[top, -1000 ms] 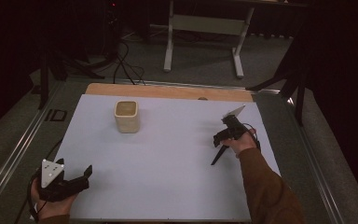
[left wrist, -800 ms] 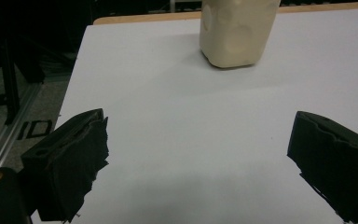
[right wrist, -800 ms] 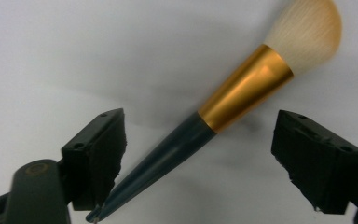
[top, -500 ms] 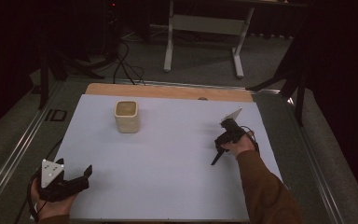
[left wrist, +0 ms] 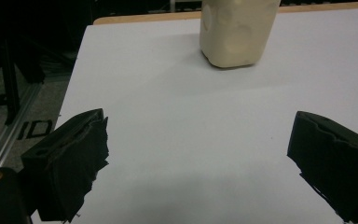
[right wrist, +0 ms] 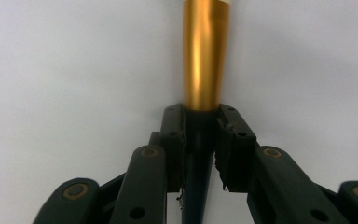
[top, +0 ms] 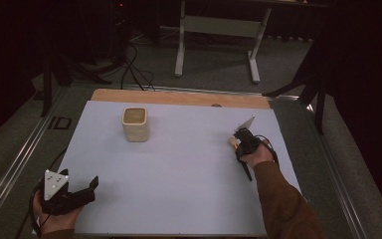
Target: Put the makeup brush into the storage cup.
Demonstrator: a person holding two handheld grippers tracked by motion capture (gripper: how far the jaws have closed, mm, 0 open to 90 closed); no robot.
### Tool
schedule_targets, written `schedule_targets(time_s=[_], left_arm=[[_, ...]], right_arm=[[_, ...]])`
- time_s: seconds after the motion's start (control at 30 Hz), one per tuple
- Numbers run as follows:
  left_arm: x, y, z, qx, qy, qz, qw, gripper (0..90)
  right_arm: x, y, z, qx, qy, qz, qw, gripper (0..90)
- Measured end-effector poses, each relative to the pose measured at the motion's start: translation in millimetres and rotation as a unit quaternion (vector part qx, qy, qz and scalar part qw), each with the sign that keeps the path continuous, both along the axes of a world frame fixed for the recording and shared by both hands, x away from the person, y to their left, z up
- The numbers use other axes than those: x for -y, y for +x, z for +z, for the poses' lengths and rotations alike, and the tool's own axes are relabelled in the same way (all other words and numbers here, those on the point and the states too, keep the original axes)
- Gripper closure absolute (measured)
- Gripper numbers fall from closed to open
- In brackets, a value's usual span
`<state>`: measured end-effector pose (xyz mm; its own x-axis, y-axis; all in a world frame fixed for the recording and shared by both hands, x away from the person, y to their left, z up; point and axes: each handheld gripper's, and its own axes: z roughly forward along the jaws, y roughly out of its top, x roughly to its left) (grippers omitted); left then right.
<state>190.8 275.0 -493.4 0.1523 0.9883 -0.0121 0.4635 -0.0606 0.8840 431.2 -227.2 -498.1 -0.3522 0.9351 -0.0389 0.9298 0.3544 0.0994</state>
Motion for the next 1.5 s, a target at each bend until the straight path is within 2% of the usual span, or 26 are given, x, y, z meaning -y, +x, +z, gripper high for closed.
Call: schedule_targets(time_s=[0.23, 0.4, 0.53, 0.7, 0.87, 0.97, 1.0, 1.03, 1.07, 1.37, 1.43, 1.5], left_arm=[[-0.1, 0.2, -0.2, -0.002, 0.001, -0.001, 1.0, 5.2], [0.4, 0.4, -0.4, -0.002, 0.001, -0.003, 1.0, 5.2], [1.1, 0.6, -0.7, -0.003, 0.002, -0.006, 1.0, 5.3], [2.4, 1.1, -1.0, -0.004, 0.003, -0.01, 0.9999, 5.3], [2.0, 0.8, -0.8, -0.003, 0.001, -0.011, 0.9999, 5.3], [3.1, 0.6, -0.4, -0.001, 0.001, -0.018, 0.9998, 5.1], [3.1, 0.6, -0.4, -0.001, 0.001, -0.018, 0.9998, 5.1], [4.0, 0.7, -0.3, -0.002, 0.0, -0.023, 0.9997, 5.1], [4.3, 0.8, -0.3, -0.002, -0.001, -0.024, 0.9997, 4.9], [4.7, 1.0, 0.0, -0.002, -0.008, -0.033, 0.9994, 5.0], [5.5, 1.1, 0.2, -0.003, -0.006, -0.035, 0.9994, 5.0], [6.4, 1.3, 0.3, -0.002, -0.006, -0.039, 0.9992, 5.0]], right_arm=[[1.7, -4.3, 3.6, 0.005, -0.004, 0.05, 0.9987, 74.3], [5.0, -7.5, 9.3, 0.012, 0.002, 0.07, 0.9975, 74.3], [4.0, -12.8, 16.6, 0.029, 0.013, 0.101, 0.9944, 74.3], [0.4, -19.8, 23.7, 0.029, 0.038, 0.127, 0.9908, 74.3], [-3.7, -28.1, 32.2, 0.039, 0.056, 0.156, 0.9854, 74.3], [-6.8, -33.4, 36.7, 0.049, 0.058, 0.184, 0.98, 74.3], [-6.8, -33.4, 36.7, 0.049, 0.058, 0.184, 0.98, 74.3], [-8.1, -35.7, 37.8, 0.047, 0.06, 0.194, 0.978, 74.3], [-10.2, -39.1, 38.8, 0.048, 0.056, 0.213, 0.9743, 74.3], [-12.5, -52.1, 48.3, 0.059, 0.058, 0.257, 0.9628, 74.3], [-13.1, -53.5, 49.6, 0.061, 0.06, 0.26, 0.9618, 74.3], [-14.9, -56.5, 51.9, 0.067, 0.064, 0.27, 0.9583, 74.3]])
